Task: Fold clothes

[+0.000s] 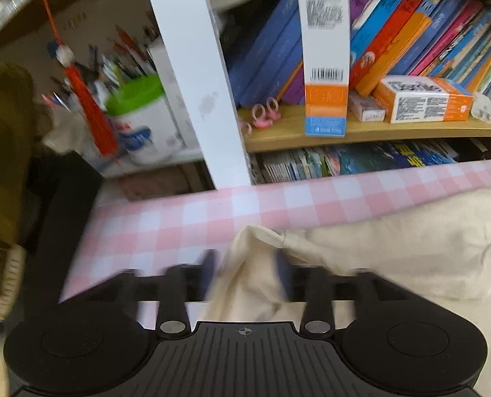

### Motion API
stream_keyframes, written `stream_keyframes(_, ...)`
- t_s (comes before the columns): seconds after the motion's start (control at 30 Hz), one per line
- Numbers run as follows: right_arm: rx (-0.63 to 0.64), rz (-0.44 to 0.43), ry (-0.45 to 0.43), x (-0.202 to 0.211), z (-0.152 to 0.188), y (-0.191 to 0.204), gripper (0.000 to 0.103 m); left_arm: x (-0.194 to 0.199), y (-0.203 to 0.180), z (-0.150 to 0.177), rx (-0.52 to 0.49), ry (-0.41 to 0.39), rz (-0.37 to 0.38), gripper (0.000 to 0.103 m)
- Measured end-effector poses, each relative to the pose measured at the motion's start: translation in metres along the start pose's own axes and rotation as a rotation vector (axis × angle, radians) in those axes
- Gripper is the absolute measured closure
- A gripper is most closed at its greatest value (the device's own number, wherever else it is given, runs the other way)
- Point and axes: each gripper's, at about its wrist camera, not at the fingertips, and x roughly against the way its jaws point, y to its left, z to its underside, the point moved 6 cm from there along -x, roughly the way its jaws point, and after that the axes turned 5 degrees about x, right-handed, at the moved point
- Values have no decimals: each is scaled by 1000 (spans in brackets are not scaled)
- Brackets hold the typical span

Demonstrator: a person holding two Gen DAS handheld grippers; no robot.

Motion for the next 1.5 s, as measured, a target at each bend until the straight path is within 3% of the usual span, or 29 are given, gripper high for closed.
stream_keyframes(0.1,0,-69,-88,29,-4,5,53,37,-10,2,-16,-98,33,34)
stream_keyframes(0.2,8,-216,-157,59,-14,28,52,62,-36,8,22,-122,158,34)
stream_keyframes(0.43,-110,-615,-165,84,-31,103,48,60,-107,25,275,6,495,34)
stream_keyframes(0.6,-189,-751,-111,76,-44,146,48,31,-124,31,369,93,488,37)
stream_keyframes(0.77,-333,-790,0,57,-41,154,48,9,-103,42,555,179,471,38)
stream_keyframes(0.87,-418,-845,54,49,-35,153,48,0,-101,40,589,201,505,38)
stream_keyframes(0.93,-437,-875,71,44,-37,155,48,-11,-103,27,590,237,546,39)
stream_keyframes(1.03,-436,-914,80,33,-58,160,51,-31,-93,-15,647,186,534,39)
stream_keyframes(1.1,-556,-869,-8,21,-89,143,62,-31,-76,-39,746,98,518,37)
stream_keyframes(1.13,-640,-837,-75,18,-102,128,61,-26,-66,-49,778,50,526,36)
stream_keyframes(1.2,-711,-775,-213,25,-121,100,49,-12,-54,-52,753,0,526,36)
stream_keyframes(1.23,-686,-747,-256,31,-125,91,42,-6,-48,-48,722,-16,518,35)
stream_keyframes(1.33,-484,-683,-270,43,-114,90,41,8,-30,-27,627,3,455,35)
stream_keyframes(1.5,-303,-581,-215,66,-47,91,41,52,-2,41,470,49,254,35)
